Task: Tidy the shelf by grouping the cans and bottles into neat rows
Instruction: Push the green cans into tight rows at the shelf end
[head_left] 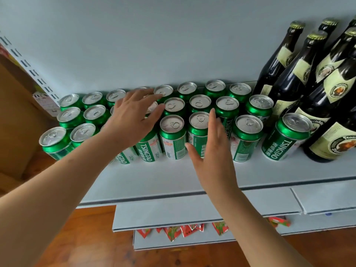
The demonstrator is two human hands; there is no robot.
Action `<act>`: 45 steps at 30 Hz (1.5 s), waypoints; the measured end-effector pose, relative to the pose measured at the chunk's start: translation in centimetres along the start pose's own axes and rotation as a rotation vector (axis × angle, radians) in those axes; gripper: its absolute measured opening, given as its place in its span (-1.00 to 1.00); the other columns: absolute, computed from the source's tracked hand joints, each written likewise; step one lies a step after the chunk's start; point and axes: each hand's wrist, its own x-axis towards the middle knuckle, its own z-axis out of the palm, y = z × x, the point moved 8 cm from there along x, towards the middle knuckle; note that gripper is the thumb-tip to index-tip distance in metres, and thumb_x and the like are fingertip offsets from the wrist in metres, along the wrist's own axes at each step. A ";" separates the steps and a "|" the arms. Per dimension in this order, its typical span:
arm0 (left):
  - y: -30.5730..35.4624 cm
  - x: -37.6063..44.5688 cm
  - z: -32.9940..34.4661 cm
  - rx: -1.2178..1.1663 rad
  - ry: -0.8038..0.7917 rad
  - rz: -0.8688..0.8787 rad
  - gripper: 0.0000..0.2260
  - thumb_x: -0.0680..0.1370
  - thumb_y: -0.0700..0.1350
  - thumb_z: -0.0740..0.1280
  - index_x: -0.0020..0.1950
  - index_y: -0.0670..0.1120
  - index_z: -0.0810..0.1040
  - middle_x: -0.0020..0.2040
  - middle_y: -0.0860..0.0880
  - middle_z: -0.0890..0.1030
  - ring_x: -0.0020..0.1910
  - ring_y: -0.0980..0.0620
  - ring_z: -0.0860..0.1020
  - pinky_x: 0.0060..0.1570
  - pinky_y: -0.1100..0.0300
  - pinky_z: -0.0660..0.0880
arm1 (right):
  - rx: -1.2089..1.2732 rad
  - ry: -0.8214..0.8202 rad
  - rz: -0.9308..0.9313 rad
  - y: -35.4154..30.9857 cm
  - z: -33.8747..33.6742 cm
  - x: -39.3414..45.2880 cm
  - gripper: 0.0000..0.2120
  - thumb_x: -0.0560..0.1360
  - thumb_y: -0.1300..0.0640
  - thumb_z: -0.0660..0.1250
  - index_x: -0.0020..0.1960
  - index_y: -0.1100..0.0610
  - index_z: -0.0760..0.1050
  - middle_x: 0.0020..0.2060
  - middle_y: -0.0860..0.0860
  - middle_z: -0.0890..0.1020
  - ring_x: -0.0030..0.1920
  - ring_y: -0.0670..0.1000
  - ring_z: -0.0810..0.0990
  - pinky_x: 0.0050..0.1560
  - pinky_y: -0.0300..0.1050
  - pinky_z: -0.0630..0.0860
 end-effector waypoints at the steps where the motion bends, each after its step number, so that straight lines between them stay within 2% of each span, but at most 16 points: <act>1: -1.2 -0.7 -1.5 0.010 0.065 -0.020 -0.56 0.61 0.18 0.11 0.44 0.08 0.45 0.46 0.00 0.41 0.47 -0.07 0.29 0.40 -0.14 0.18 | -0.077 0.056 -0.049 -1.0 -0.9 -0.4 -0.24 0.56 -0.05 0.31 0.60 0.04 -0.03 0.51 0.13 0.21 0.50 0.13 0.21 0.43 0.01 0.32; 3: -4.2 -2.1 -4.5 0.078 0.182 -0.110 -0.61 0.58 0.12 0.19 0.36 0.04 0.52 0.40 -0.05 0.47 0.42 -0.12 0.34 0.36 -0.16 0.22 | -0.230 0.132 -0.208 -3.8 -1.9 -0.8 -0.37 0.56 -0.06 0.29 0.55 0.09 0.19 0.43 0.15 0.33 0.41 0.19 0.31 0.40 0.11 0.35; 5: -8.2 -4.0 -7.0 0.223 0.224 -0.282 -0.64 0.58 0.11 0.25 0.33 0.03 0.53 0.39 -0.11 0.46 0.40 -0.21 0.33 0.33 -0.20 0.23 | -0.369 0.079 -0.304 -5.5 -0.9 -0.3 -0.40 0.55 -0.17 0.24 0.51 0.06 0.29 0.40 0.14 0.38 0.38 0.23 0.34 0.40 0.24 0.26; 8: -14.9 -7.4 -9.1 0.303 0.116 -0.678 -0.49 0.56 0.28 0.21 0.40 0.01 0.41 0.40 -0.22 0.34 0.36 -0.35 0.29 0.29 -0.29 0.27 | -0.530 -0.081 -0.238 -5.4 1.9 1.2 -0.30 0.47 -0.37 0.13 0.49 -0.01 0.30 0.40 0.12 0.40 0.39 0.28 0.31 0.36 0.41 0.18; 11: -18.8 -9.8 -6.2 0.053 -0.086 -0.845 -0.24 0.47 0.45 0.12 0.53 0.02 0.22 0.44 -0.25 0.33 0.30 -0.35 0.41 0.22 -0.28 0.44 | -0.559 -0.073 -0.215 -5.6 2.9 1.7 -0.38 0.47 -0.32 0.23 0.43 -0.02 0.39 0.26 0.07 0.53 0.32 0.27 0.36 0.28 0.42 0.26; 15: -18.3 -10.7 -3.4 -0.167 -0.128 -0.722 -0.13 0.29 0.61 0.08 0.47 0.16 0.24 0.31 -0.12 0.49 0.14 -0.17 0.57 0.08 -0.14 0.59 | -0.572 -0.038 -0.214 -5.5 3.1 2.1 -0.49 0.54 -0.24 0.22 0.42 -0.05 0.40 0.27 0.04 0.53 0.31 0.24 0.36 0.25 0.40 0.28; 21: -18.1 -10.7 -4.4 -0.178 -0.172 -0.612 -0.35 0.49 0.40 0.19 0.50 0.12 0.25 0.32 -0.01 0.55 0.15 -0.09 0.57 0.03 -0.08 0.61 | -0.583 -0.041 -0.195 -6.7 2.6 1.8 -0.40 0.53 -0.32 0.08 0.40 0.01 0.43 0.37 0.13 0.45 0.35 0.27 0.34 0.33 0.47 0.18; 24: -17.9 -10.9 -4.1 -0.150 -0.167 -0.579 -0.25 0.43 0.50 0.13 0.50 0.10 0.25 0.30 0.01 0.56 0.13 -0.04 0.58 0.02 -0.02 0.60 | -0.585 -0.055 -0.225 -9.1 3.5 1.4 -0.32 0.54 -0.35 0.00 0.44 0.09 0.39 0.44 0.17 0.37 0.44 0.24 0.27 0.43 0.40 0.06; 26: -18.2 -10.9 -3.7 -0.123 -0.143 -0.600 -0.14 0.37 0.57 0.07 0.53 0.10 0.15 0.32 -0.06 0.52 0.16 -0.09 0.58 0.05 -0.04 0.59 | -0.567 -0.105 -0.293 -11.0 5.2 1.1 -0.27 0.53 -0.38 -0.03 0.50 0.08 0.31 0.47 0.15 0.33 0.48 0.23 0.24 0.46 0.38 0.01; 30: -17.8 -10.7 -3.5 -0.056 -0.150 -0.619 -0.15 0.51 0.43 0.10 0.62 0.04 -0.15 0.46 -0.19 0.31 0.26 -0.19 0.51 0.01 0.00 0.48 | -0.566 -0.208 -0.466 -15.2 8.9 0.1 -0.26 0.52 -0.37 0.01 0.54 0.06 0.22 0.51 0.14 0.27 0.51 0.20 0.20 0.48 0.35 0.00; 33: -18.2 -10.2 -3.0 -0.150 -0.232 -0.602 -0.11 0.50 0.43 0.14 0.61 0.03 -0.24 0.53 -0.21 0.19 0.38 -0.21 0.41 0.22 -0.06 0.46 | -0.497 -0.264 -0.596 -18.6 12.0 -0.2 -0.35 0.58 -0.30 -0.01 0.53 0.06 0.23 0.50 0.12 0.27 0.47 0.19 0.27 0.46 0.28 0.15; 36: -20.2 -9.6 -3.1 -0.505 -0.196 -0.701 -0.20 0.56 0.30 0.21 0.61 0.05 -0.14 0.55 -0.15 0.19 0.45 -0.22 0.32 0.34 -0.20 0.39 | -0.334 -0.168 -0.562 -21.5 13.1 2.0 -0.52 0.62 -0.12 0.11 0.41 0.14 0.40 0.33 0.13 0.47 0.25 0.21 0.49 0.25 0.16 0.42; 38: -22.3 -9.7 -3.6 -0.707 -0.013 -0.805 -0.48 0.62 0.17 0.17 0.53 0.00 0.20 0.41 -0.04 0.40 0.35 -0.14 0.43 0.31 -0.19 0.43 | -0.257 -0.126 -0.517 -23.1 13.5 4.7 -0.63 0.58 -0.01 0.26 0.30 0.17 0.48 0.16 0.12 0.57 0.09 0.21 0.55 0.05 0.06 0.49; 40: -23.9 -10.8 -3.3 -0.891 0.119 -0.885 -0.68 0.64 0.07 0.11 0.34 0.01 0.41 0.31 -0.04 0.53 0.22 -0.07 0.52 0.25 -0.13 0.48 | -0.252 -0.267 -0.459 -24.5 15.4 7.0 -0.66 0.55 -0.04 0.31 0.23 0.14 0.50 0.07 0.07 0.59 0.06 0.13 0.54 -0.01 -0.01 0.50; 43: -22.1 -13.5 -1.2 -1.113 0.137 -0.730 -0.62 0.63 -0.14 0.11 0.45 0.03 0.36 0.32 0.02 0.53 0.25 0.05 0.50 0.24 0.07 0.46 | -0.337 -0.539 -0.389 -26.1 19.5 8.4 -0.59 0.46 -0.24 0.34 -0.09 0.13 0.46 -0.12 0.01 0.56 -0.08 0.08 0.53 -0.23 -0.10 0.41; 45: -19.9 -14.5 -0.1 -1.151 0.099 -0.574 -0.41 0.54 -0.32 0.22 0.52 0.07 0.25 0.32 0.06 0.51 0.27 0.15 0.48 0.12 0.28 0.48 | -0.469 -0.568 -0.403 -27.0 20.8 8.9 -0.54 0.40 -0.31 0.38 -0.12 0.09 0.38 -0.15 0.03 0.50 -0.15 0.08 0.48 -0.25 -0.13 0.34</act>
